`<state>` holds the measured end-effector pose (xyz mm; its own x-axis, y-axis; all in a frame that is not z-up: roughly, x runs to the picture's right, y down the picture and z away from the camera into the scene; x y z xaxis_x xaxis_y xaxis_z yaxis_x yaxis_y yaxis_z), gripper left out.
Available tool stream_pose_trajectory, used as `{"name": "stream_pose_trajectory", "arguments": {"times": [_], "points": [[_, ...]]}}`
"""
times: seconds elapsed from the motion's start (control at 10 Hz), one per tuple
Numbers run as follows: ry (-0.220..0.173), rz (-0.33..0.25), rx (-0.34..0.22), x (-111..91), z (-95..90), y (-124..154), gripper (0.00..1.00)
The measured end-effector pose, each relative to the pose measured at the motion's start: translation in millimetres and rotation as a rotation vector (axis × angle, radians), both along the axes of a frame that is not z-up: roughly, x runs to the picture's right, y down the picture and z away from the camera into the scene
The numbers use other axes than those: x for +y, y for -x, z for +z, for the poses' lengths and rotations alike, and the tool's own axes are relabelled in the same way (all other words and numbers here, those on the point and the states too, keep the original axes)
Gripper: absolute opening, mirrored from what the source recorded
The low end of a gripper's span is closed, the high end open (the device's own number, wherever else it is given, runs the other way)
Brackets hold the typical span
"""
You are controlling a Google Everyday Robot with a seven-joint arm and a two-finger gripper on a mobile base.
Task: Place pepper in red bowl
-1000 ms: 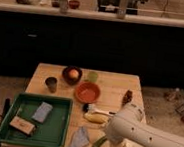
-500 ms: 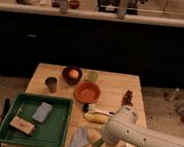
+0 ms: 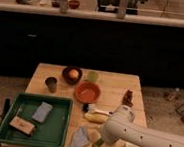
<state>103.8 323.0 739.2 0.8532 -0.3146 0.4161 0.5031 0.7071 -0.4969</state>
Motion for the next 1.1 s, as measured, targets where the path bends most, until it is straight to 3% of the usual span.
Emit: {"name": "stream_pose_trajectory", "arguments": {"times": [0.1, 0.2, 0.9, 1.1], "points": [[0.005, -0.007, 0.001, 1.0, 4.2, 0.5, 0.78], [0.006, -0.012, -0.001, 1.6, 6.9, 0.7, 0.7], [-0.021, -0.008, -0.021, -6.5, 5.9, -10.6, 0.02], [-0.032, -0.008, -0.026, -10.4, 2.2, -12.9, 0.0]]}}
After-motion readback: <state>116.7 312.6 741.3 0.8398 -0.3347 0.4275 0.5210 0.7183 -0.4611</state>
